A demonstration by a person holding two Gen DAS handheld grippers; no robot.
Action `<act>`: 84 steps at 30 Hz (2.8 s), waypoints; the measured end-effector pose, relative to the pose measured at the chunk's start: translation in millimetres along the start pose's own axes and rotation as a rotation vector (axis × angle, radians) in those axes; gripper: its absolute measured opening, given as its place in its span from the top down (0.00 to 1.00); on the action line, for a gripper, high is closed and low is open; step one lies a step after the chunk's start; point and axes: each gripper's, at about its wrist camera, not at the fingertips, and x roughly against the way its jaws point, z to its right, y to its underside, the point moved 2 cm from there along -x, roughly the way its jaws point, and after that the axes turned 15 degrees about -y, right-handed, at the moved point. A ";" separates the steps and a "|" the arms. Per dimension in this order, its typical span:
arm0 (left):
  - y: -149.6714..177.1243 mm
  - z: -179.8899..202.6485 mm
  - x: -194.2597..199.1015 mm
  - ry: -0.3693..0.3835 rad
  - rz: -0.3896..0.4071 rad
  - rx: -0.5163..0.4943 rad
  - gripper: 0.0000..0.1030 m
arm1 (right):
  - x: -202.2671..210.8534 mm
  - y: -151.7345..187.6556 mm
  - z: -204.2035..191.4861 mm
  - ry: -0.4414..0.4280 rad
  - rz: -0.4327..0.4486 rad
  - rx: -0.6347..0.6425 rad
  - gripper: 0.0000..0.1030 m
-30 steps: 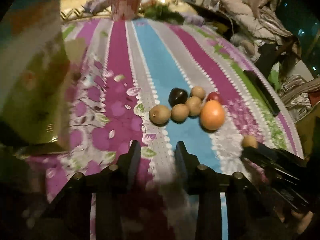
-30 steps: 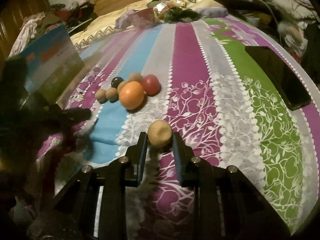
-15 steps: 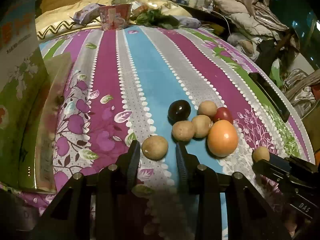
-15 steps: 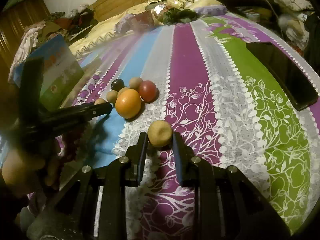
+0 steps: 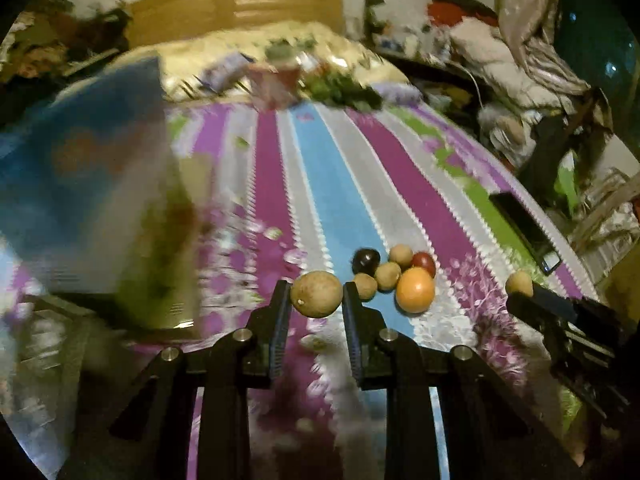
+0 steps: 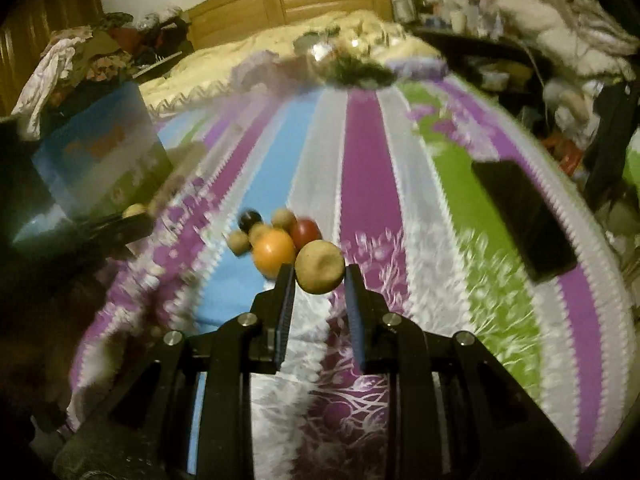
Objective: Organize fruits
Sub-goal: 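Lift and carry both held tan fruits over the light-blue basket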
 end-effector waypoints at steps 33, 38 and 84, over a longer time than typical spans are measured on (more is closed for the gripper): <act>9.0 -214.9 178.9 -0.203 0.154 0.333 0.75 | 44.4 -61.8 -202.3 -0.157 0.071 0.266 0.75; 18.2 -240.6 185.6 -0.227 0.153 0.368 0.75 | 40.0 -63.2 -226.3 -0.196 0.060 0.290 0.75; 129.3 -437.3 172.9 -0.435 -0.008 0.652 0.75 | -69.8 -19.8 -399.9 -0.440 -0.260 0.453 0.75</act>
